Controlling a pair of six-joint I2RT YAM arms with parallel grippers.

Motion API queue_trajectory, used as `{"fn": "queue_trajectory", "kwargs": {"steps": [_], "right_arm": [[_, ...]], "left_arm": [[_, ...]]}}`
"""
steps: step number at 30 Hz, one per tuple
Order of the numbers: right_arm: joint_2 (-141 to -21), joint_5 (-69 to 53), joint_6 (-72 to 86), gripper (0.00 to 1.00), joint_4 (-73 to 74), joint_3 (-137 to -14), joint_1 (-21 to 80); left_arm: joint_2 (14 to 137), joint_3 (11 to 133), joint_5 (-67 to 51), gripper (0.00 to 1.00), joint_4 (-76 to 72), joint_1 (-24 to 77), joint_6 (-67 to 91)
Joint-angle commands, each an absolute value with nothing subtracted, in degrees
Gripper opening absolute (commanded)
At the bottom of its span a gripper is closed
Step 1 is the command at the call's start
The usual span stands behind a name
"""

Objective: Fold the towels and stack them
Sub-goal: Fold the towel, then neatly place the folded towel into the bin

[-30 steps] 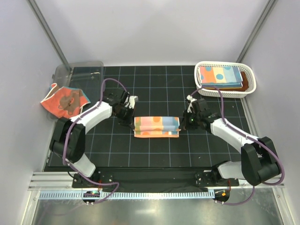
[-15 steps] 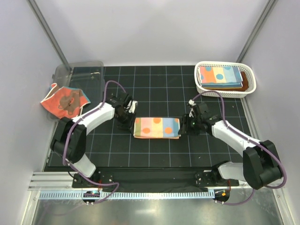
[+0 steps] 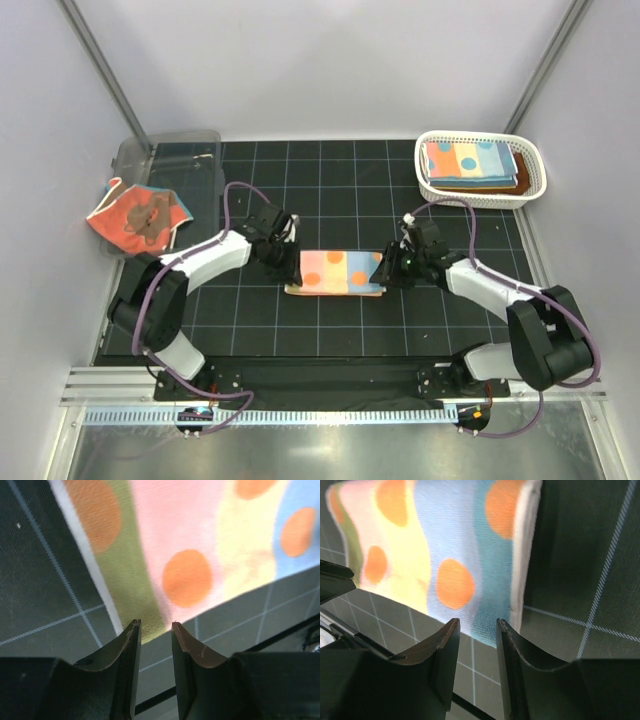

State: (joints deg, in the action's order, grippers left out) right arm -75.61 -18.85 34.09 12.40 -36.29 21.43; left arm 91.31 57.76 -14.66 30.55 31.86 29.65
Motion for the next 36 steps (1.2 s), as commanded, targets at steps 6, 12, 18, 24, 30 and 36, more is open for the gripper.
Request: {"fn": "queue_trajectory", "kwargs": {"steps": [6, 12, 18, 24, 30, 36], "right_arm": [[-75.8, -18.5, 36.0, 0.45, 8.5, -34.9, 21.8], [-72.2, -15.4, 32.2, 0.64, 14.1, -38.1, 21.8], [-80.0, -14.3, 30.8, 0.75, 11.4, -39.5, 21.8], [-84.5, -17.0, 32.8, 0.73, 3.5, -38.7, 21.9], [-85.1, -17.4, 33.7, 0.59, 0.4, -35.4, 23.1], [-84.3, -15.5, 33.1, 0.26, 0.4, -34.5, 23.2]], "left_arm": [[94.4, 57.7, -11.2, 0.35, 29.7, 31.6, 31.2], [93.7, 62.2, -7.2, 0.38, 35.0, 31.5, 29.7], [94.2, 63.3, -13.1, 0.38, 34.4, 31.6, 30.0], [96.5, 60.7, -12.5, 0.38, 32.3, 30.9, 32.3], [97.1, 57.1, -12.3, 0.38, 29.7, 28.9, 35.3], [97.2, 55.1, -12.5, 0.38, 27.8, 28.6, 38.8]]}}
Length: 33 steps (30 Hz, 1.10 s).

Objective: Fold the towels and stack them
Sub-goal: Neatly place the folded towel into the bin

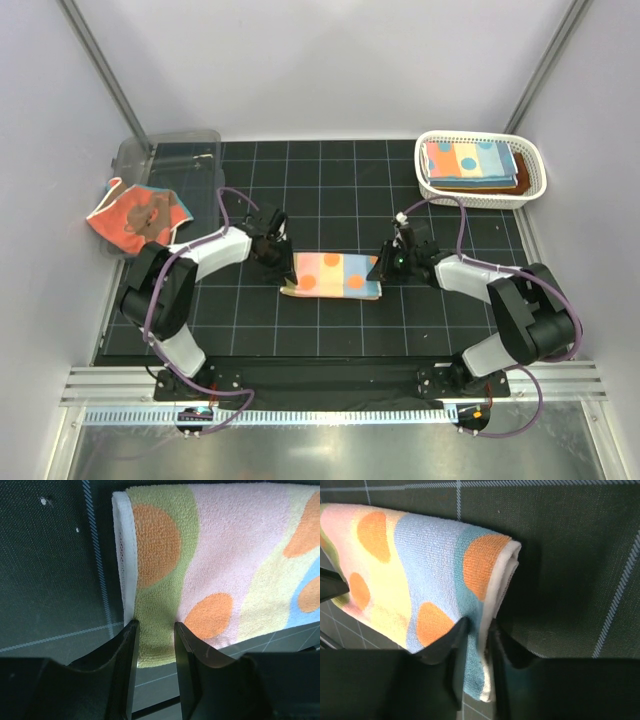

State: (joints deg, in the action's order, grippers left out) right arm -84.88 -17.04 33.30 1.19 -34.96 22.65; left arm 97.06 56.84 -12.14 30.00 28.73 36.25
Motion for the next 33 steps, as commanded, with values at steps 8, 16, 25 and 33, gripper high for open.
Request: {"fn": "queue_trajectory", "kwargs": {"steps": [8, 16, 25, 33], "right_arm": [[-81.7, -12.4, 29.5, 0.01, 6.5, -42.4, 23.1], [-90.4, -8.0, 16.6, 0.01, 26.8, -64.4, 21.3], [-103.2, -4.0, 2.9, 0.01, 40.5, -91.0, 8.2], [-119.8, -5.3, -5.5, 0.01, 53.1, -119.2, -1.0]], "left_arm": [[93.2, 56.2, -13.9, 0.39, 28.7, 25.6, 40.7], [87.5, 69.2, -5.3, 0.43, 41.7, 19.4, 30.5], [86.7, 67.1, -9.8, 0.48, 39.1, 19.0, 28.6], [89.2, 68.2, -12.0, 0.49, 39.0, 18.9, 27.2]]}}
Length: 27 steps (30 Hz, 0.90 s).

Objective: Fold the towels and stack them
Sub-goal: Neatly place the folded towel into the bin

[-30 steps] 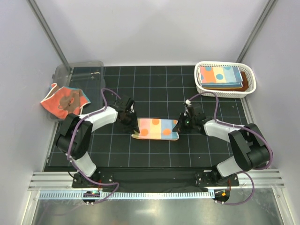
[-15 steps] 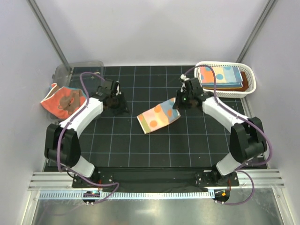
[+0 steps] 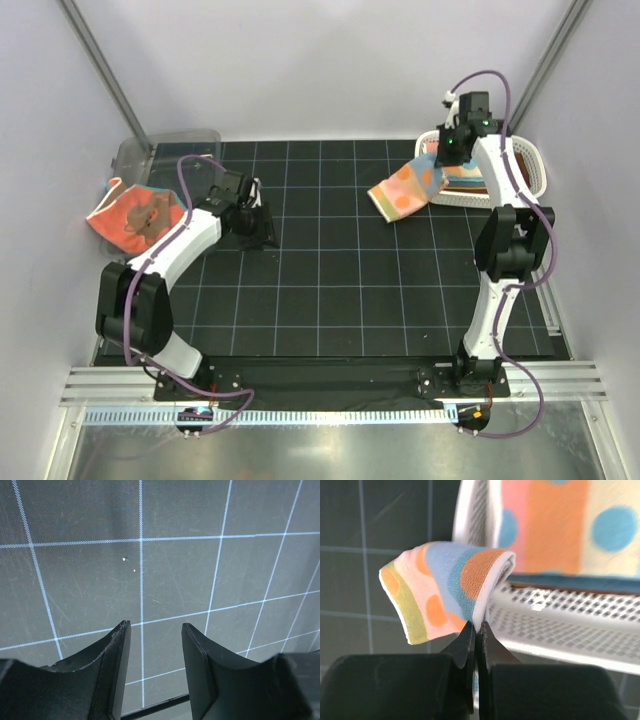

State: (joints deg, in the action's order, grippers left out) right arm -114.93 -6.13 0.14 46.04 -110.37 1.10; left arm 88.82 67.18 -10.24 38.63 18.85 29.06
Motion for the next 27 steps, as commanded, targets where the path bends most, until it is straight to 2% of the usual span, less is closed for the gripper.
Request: {"fn": "queue_trajectory", "kwargs": {"steps": [1, 5, 8, 17, 27], "right_arm": [[-121.4, -4.8, -6.0, 0.01, 54.8, -122.0, -1.5], [-127.5, -5.2, -6.5, 0.01, 55.9, -134.9, -6.0], [-130.1, -6.3, -5.8, 0.01, 53.1, -138.2, -8.3], [-130.1, -10.3, -4.6, 0.01, 40.3, -136.3, -12.8], [-133.9, -11.2, -3.8, 0.01, 38.4, -140.7, -16.0]], "left_arm": [[89.5, 68.3, -11.0, 0.49, 39.3, 19.0, 27.1], [90.4, 68.7, -11.8, 0.49, 39.5, 19.0, 26.8], [90.8, 68.7, -12.0, 0.49, 39.7, 18.9, 26.4], [92.5, 69.7, -13.8, 0.50, 40.2, 19.0, 26.0], [92.9, 70.0, -14.9, 0.53, 40.8, 18.9, 25.4]]}}
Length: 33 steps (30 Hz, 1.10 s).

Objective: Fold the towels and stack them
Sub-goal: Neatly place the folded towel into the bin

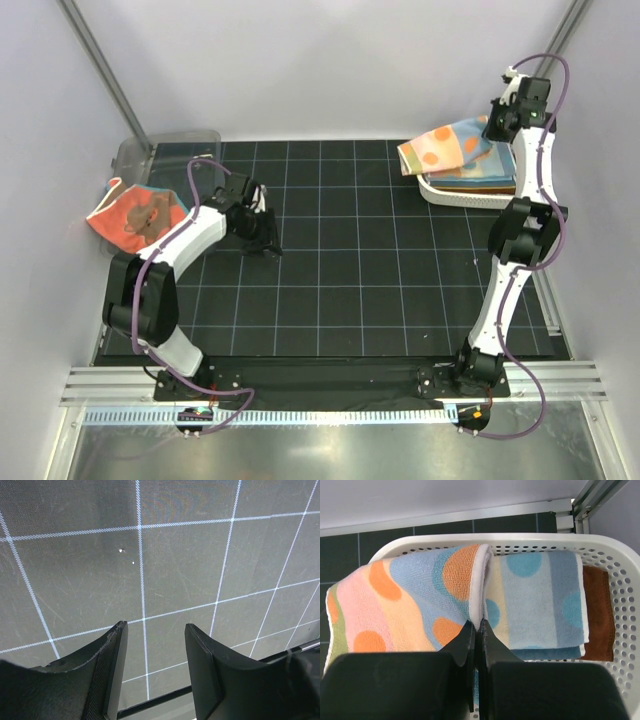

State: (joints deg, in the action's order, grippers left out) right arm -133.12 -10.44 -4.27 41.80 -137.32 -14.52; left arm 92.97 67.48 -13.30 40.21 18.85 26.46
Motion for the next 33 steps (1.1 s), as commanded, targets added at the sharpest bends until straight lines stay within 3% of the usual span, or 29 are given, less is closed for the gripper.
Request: {"fn": "queue_trajectory", "kwargs": {"steps": [1, 22, 26, 28, 29, 33], "right_arm": [[-134.6, -11.2, -3.9, 0.01, 38.5, -141.1, -16.2], [-138.4, -9.0, -0.4, 0.03, 36.0, -142.6, -21.7], [-139.7, -9.6, -0.1, 0.20, 34.7, -142.5, -22.1], [-139.7, -9.6, 1.7, 0.39, 34.0, -142.2, -22.1], [-139.5, -9.7, 1.9, 0.53, 34.4, -142.6, -22.1], [-134.6, -9.1, 4.8, 0.76, 35.1, -140.5, -21.5]], "left_arm": [[92.9, 70.0, -15.0, 0.54, 40.7, 18.9, 25.4], [93.6, 70.2, -17.1, 0.54, 40.3, 19.0, 25.7], [93.6, 70.4, -17.3, 0.54, 40.3, 18.9, 25.8], [93.3, 70.8, -17.1, 0.54, 40.6, 18.9, 25.8], [92.5, 71.2, -15.6, 0.54, 40.9, 18.9, 26.0], [88.1, 75.9, -4.3, 0.55, 42.1, 18.8, 27.2]]}}
